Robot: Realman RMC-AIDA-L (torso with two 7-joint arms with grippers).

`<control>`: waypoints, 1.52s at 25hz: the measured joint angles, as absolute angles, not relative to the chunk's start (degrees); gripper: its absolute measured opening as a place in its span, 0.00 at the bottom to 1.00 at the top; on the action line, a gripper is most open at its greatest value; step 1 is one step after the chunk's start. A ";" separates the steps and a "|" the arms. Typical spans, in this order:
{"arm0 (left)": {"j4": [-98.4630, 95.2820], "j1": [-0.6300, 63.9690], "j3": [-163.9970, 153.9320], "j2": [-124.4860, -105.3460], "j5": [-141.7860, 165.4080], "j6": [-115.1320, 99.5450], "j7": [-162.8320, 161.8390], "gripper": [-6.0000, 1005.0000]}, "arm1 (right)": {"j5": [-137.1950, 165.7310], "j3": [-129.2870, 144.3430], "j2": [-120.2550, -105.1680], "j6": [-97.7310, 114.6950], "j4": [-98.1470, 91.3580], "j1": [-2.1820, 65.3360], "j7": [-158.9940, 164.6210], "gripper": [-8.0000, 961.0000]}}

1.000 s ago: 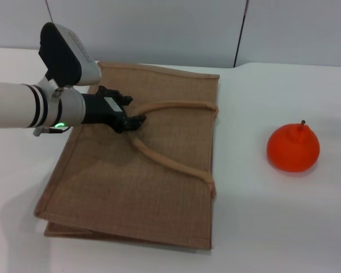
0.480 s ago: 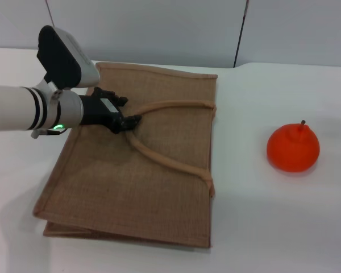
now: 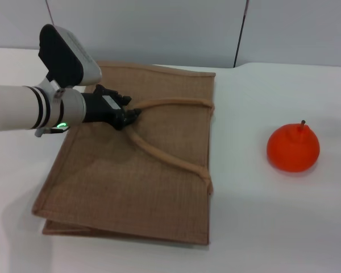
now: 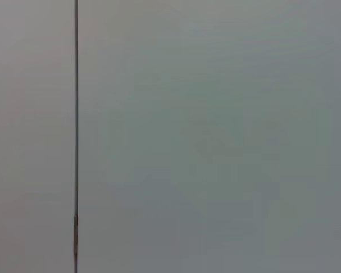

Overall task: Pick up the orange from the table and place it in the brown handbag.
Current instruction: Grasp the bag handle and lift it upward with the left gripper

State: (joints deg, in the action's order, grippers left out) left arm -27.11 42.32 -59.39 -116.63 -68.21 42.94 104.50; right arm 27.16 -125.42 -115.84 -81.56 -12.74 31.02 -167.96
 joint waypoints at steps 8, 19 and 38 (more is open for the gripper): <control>-27.12 42.36 -59.40 -116.64 -68.99 42.22 104.20 0.34 | 27.16 -125.42 -115.84 -81.56 -12.74 31.02 -167.96 0.93; -28.47 42.57 -59.55 -116.36 -71.57 43.21 104.07 0.10 | 27.07 -125.42 -115.84 -81.56 -12.65 31.02 -167.96 0.93; -51.08 36.87 -59.83 -116.19 -70.42 58.79 94.70 0.02 | 27.16 -122.61 -115.77 -80.31 -12.72 31.25 -167.96 0.93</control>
State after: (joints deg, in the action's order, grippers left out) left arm -51.08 36.87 -59.83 -116.19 -70.42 58.79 94.70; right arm 27.16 -122.61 -115.77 -80.31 -12.72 31.25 -167.96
